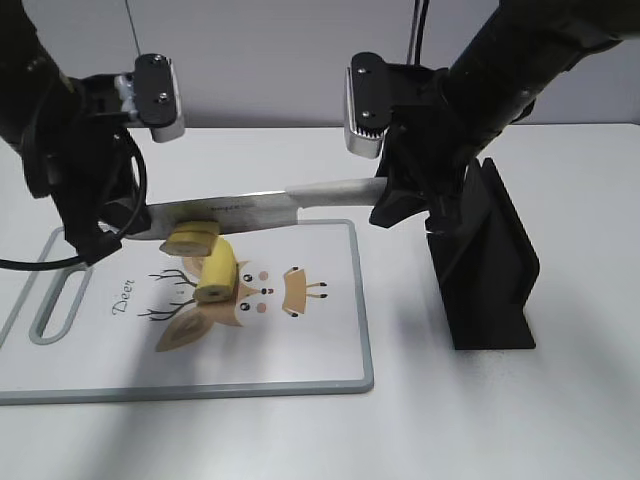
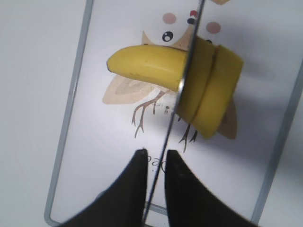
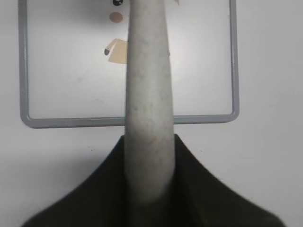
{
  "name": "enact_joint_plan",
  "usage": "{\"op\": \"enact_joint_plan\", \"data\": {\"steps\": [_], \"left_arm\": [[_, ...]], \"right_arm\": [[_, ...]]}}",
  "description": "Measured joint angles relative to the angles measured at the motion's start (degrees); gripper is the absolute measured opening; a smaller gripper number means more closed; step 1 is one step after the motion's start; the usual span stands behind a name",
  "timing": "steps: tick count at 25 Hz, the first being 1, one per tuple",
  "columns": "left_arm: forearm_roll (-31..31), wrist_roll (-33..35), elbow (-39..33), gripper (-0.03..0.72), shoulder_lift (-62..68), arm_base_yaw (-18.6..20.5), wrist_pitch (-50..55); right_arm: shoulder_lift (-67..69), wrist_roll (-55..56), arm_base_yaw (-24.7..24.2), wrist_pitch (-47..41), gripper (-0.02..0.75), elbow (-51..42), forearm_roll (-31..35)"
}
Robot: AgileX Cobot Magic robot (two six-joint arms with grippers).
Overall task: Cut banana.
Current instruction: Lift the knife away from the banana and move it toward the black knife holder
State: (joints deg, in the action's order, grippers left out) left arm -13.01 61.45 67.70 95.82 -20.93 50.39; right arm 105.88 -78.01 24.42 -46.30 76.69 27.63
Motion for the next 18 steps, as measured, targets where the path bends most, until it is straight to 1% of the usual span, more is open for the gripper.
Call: {"op": "enact_joint_plan", "data": {"steps": [1,2,4,6,7,9,10,15,18], "left_arm": [[0.0,-0.3,0.0,0.122,-0.5,0.0,-0.1],[0.1,-0.6,-0.1,0.201,-1.0,0.0,-0.1],[0.4,-0.9,-0.1,0.39,-2.4,0.0,0.1],[0.9,-2.2,-0.1,0.544,-4.6,0.3,0.0],[1.5,-3.7,-0.1,0.598,-6.0,0.6,-0.2],[3.5,-6.5,0.3,0.638,-8.7,1.9,-0.4],[4.2,-7.8,0.5,0.64,-10.3,2.7,-0.7],[5.2,-15.4,1.1,0.598,-19.1,8.1,-1.2],[5.3,-21.5,1.1,0.588,-23.4,11.9,-1.1]], "right_arm": [[-0.1,0.3,0.0,-0.4,0.163,0.0,0.3],[-0.1,0.5,0.0,-0.4,0.162,0.0,0.5],[-0.2,1.1,0.0,-0.4,0.162,0.0,0.7],[-0.2,1.6,0.0,-0.3,0.162,0.0,0.6],[-0.2,1.7,0.0,-0.3,0.162,0.0,0.6],[-0.2,1.8,0.0,-0.3,0.162,0.0,0.6],[-0.2,1.8,0.0,-0.3,0.162,0.0,0.6],[-1.0,3.0,0.0,-0.8,0.162,0.0,0.6],[-3.0,9.1,0.0,-1.2,0.162,0.0,0.6]]}}
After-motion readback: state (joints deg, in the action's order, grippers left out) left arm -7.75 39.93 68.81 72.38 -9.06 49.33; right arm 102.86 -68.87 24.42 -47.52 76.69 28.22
